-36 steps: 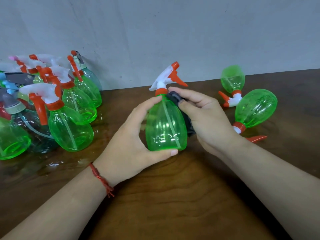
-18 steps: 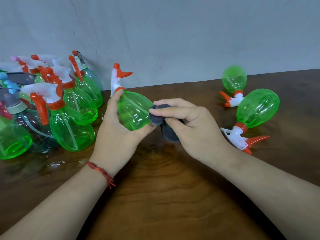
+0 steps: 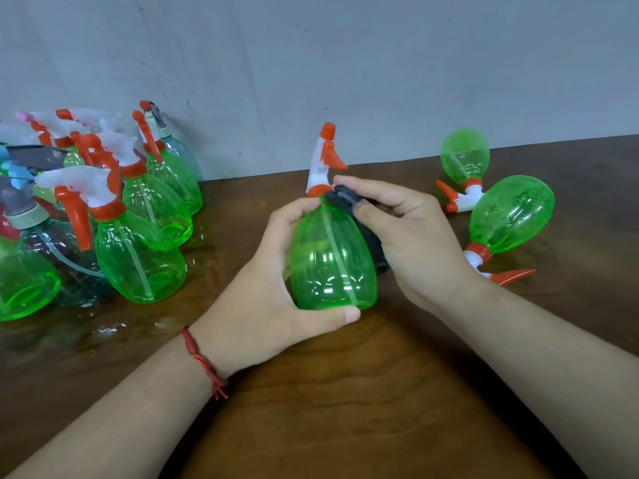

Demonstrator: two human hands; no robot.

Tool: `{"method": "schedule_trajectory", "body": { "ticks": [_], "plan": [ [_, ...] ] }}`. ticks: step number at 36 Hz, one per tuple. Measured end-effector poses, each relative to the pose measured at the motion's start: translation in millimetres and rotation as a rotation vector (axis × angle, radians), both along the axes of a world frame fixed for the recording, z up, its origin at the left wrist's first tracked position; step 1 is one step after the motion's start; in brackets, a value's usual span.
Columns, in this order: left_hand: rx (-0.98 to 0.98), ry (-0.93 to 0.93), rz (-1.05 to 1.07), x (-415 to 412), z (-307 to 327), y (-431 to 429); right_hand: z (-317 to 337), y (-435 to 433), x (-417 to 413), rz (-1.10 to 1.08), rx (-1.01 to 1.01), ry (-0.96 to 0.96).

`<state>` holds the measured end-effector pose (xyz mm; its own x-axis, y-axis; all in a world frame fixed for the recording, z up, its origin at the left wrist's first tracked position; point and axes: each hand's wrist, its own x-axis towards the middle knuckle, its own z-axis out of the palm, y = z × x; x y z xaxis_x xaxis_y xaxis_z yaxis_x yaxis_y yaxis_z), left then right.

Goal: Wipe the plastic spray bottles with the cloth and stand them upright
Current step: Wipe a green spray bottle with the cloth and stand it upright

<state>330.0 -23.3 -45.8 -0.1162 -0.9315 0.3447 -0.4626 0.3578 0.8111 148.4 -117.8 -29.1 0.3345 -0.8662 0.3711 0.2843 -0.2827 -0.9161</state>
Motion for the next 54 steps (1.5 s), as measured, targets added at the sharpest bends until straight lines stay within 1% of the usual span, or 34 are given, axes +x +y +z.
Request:
{"method": "schedule_trajectory", "body": {
  "ticks": [2, 5, 7, 9, 13, 17, 19, 22, 25, 31, 33, 37, 39, 41, 44, 45, 50, 54],
  "plan": [
    [-0.006, -0.074, 0.02, 0.5, 0.9, -1.0, 1.0, 0.7, -2.1, 0.003, 0.004, 0.021],
    [-0.068, -0.218, 0.083, 0.0, 2.5, -0.5, -0.2, 2.7, -1.9, 0.021, -0.003, 0.062],
    [-0.115, -0.238, 0.13, -0.7, 3.1, -0.3, -2.3, 2.0, 0.2, 0.013, -0.037, 0.072],
    [-0.142, -0.212, 0.185, 2.0, 2.5, -2.1, -4.3, 0.1, 2.2, -0.017, -0.096, 0.093],
    [-0.137, -0.052, 0.322, 13.6, 1.7, -7.0, -8.7, -0.1, 3.1, -0.017, -0.183, 0.149],
    [-0.13, 0.014, 0.471, 17.3, 4.3, -10.3, -10.8, 5.7, 4.0, 0.002, -0.286, 0.239],
    [-0.118, 0.033, 0.496, 16.9, 5.3, -11.2, -9.9, 8.7, 4.5, 0.004, -0.311, 0.267],
    [-0.122, 0.008, 0.47, 16.6, 5.0, -9.7, -10.5, 9.6, 4.2, -0.017, -0.33, 0.28],
    [-0.12, 0.006, 0.402, 14.9, 5.2, -6.7, -11.2, 5.2, 4.5, -0.037, -0.303, 0.25],
    [-0.121, 0.013, 0.195, 2.2, 8.2, -0.7, -5.7, -1.2, 3.4, -0.004, -0.084, 0.065],
    [-0.111, 0.034, 0.127, 0.1, 10.5, 1.3, -3.6, -2.1, 2.4, 0.009, -0.053, 0.017],
    [-0.01, 0.113, -0.041, -2.8, 12.8, 4.7, 1.1, -3.2, 1.2, 0.055, 0.049, -0.073],
    [0.037, 0.122, -0.088, -2.4, 11.6, 3.8, 2.1, -3.6, 0.0, 0.061, 0.087, -0.097],
    [0.035, 0.066, -0.069, 0.2, 9.8, 1.2, 2.7, -3.4, -1.0, 0.056, 0.087, -0.101],
    [-0.061, -0.121, 0.031, 5.7, 5.8, -2.9, 1.9, -4.8, -2.4, 0.027, 0.003, -0.038],
    [-0.087, -0.154, 0.051, 6.2, 4.4, -3.5, 0.6, -5.5, -2.5, 0.023, -0.024, -0.015],
    [-0.14, -0.127, 0.106, 6.7, -4.0, -7.7, -6.4, -5.5, -1.3, 0.005, -0.184, 0.115],
    [-0.164, -0.047, 0.261, 14.1, -6.7, -11.8, -8.4, -5.0, 0.5, -0.015, -0.285, 0.194]
  ]
}}
